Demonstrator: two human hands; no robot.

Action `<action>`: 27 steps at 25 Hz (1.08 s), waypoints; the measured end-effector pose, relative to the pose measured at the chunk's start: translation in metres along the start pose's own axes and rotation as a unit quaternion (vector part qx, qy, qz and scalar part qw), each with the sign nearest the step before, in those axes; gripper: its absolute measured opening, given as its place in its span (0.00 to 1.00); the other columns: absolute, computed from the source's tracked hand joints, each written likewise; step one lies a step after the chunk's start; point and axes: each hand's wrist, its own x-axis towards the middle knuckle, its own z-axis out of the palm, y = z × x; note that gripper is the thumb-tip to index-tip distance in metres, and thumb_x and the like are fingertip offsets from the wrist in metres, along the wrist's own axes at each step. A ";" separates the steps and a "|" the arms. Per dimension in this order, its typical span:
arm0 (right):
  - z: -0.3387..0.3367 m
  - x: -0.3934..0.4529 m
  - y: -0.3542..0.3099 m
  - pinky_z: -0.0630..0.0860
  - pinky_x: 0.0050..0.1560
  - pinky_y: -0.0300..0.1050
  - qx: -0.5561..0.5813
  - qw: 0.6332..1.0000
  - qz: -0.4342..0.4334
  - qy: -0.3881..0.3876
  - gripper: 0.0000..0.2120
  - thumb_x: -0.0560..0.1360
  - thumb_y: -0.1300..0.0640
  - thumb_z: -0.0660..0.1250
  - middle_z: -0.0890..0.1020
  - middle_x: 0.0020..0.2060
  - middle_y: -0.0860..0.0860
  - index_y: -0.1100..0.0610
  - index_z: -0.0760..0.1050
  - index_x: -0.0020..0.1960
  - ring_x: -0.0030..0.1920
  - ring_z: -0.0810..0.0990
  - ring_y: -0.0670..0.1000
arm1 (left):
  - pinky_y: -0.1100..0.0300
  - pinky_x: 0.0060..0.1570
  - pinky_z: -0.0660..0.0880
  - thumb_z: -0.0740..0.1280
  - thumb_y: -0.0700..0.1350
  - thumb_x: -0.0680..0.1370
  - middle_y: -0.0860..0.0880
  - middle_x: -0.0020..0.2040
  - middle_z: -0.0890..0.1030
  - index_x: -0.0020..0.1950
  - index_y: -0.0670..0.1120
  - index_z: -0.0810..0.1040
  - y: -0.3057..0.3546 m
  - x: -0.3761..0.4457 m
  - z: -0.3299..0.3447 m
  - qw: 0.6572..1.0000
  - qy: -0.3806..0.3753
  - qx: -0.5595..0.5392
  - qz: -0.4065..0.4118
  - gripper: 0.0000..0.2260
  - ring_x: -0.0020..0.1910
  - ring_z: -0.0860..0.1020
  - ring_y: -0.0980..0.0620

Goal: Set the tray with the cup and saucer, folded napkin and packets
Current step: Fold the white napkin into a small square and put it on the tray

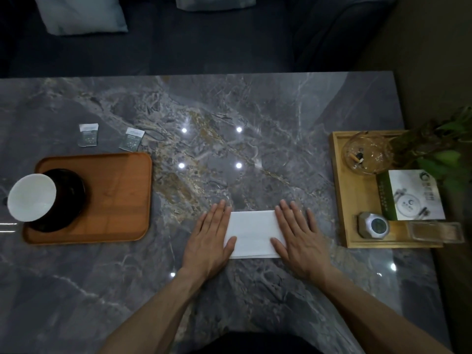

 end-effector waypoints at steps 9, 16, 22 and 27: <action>-0.013 -0.004 -0.003 0.41 0.75 0.63 -0.005 0.999 0.019 -0.036 0.35 0.80 0.34 0.39 0.41 0.79 0.51 0.52 0.38 0.79 0.78 0.36 0.54 | 0.43 0.76 0.42 0.45 0.59 0.80 0.47 0.80 0.44 0.79 0.45 0.41 0.001 -0.003 -0.011 0.999 -0.033 0.036 0.002 0.32 0.79 0.42 0.48; -0.009 -0.007 -0.032 0.39 0.75 0.65 -0.007 0.999 -0.016 -0.047 0.33 0.81 0.36 0.41 0.39 0.79 0.51 0.51 0.36 0.79 0.78 0.38 0.56 | 0.48 0.75 0.37 0.46 0.58 0.82 0.48 0.79 0.39 0.79 0.46 0.41 0.048 -0.007 -0.003 0.998 -0.032 -0.022 0.043 0.30 0.79 0.40 0.49; -0.007 -0.014 -0.003 0.38 0.76 0.62 -0.011 0.999 0.023 -0.048 0.33 0.80 0.34 0.39 0.38 0.79 0.48 0.47 0.34 0.78 0.78 0.36 0.53 | 0.53 0.74 0.31 0.43 0.61 0.81 0.49 0.78 0.33 0.78 0.47 0.35 0.028 -0.012 0.004 0.999 -0.038 -0.015 0.028 0.32 0.77 0.33 0.52; -0.013 -0.016 0.000 0.36 0.75 0.64 -0.006 0.997 0.040 -0.071 0.32 0.79 0.33 0.37 0.34 0.77 0.45 0.44 0.30 0.77 0.77 0.32 0.55 | 0.49 0.70 0.25 0.39 0.62 0.79 0.52 0.77 0.30 0.76 0.50 0.29 0.004 -0.021 -0.001 0.998 -0.061 -0.006 -0.025 0.32 0.77 0.32 0.51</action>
